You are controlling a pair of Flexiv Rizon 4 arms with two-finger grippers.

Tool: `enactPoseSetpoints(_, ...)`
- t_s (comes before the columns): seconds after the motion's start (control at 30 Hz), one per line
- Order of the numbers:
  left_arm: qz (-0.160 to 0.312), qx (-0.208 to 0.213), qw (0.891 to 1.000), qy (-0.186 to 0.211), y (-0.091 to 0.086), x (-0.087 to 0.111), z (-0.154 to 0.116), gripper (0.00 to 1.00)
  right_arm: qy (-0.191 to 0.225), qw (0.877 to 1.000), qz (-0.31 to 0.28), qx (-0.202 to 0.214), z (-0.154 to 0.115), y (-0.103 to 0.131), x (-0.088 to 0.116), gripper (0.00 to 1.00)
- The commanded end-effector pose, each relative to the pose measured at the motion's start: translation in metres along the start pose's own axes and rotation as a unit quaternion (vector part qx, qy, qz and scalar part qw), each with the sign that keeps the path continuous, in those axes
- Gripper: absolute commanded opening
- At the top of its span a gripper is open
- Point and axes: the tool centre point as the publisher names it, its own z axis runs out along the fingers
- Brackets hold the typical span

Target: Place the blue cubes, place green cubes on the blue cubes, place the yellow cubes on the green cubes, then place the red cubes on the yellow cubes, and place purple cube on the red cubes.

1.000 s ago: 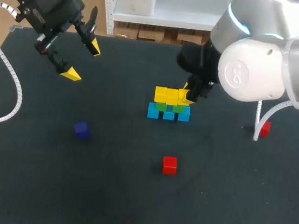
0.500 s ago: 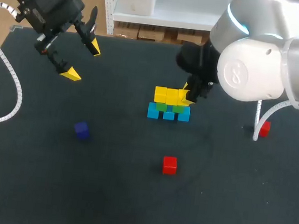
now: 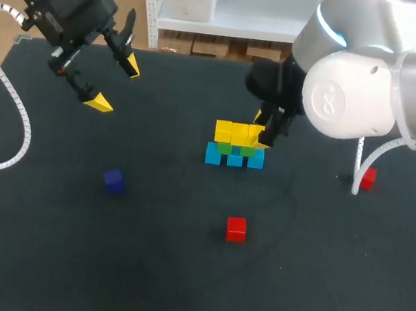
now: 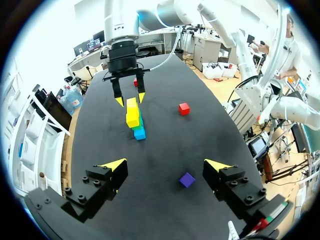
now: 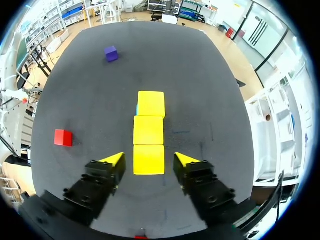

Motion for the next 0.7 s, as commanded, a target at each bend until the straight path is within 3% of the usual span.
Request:
enactPoseSetpoints(0.03, 0.002, 0.001, 1.0, -0.001, 0.001, 0.001, 0.0, 1.0, -0.001, 1.0, 0.001, -0.003, 0.0, -0.002, 0.0, 1.0)
enactPoseSetpoints(0.3, 0.002, 0.001, 1.0, -0.001, 0.001, 0.001, 0.0, 1.0, -0.019, 1.0, 0.011, 0.017, -0.012, -0.002, 0.005, 1.0)
enactPoseSetpoints(0.7, 0.002, 0.001, 1.0, -0.001, 0.001, 0.001, 0.0, 1.0, -0.024, 0.999, 0.029, 0.023, -0.035, 0.005, 0.046, 1.0)
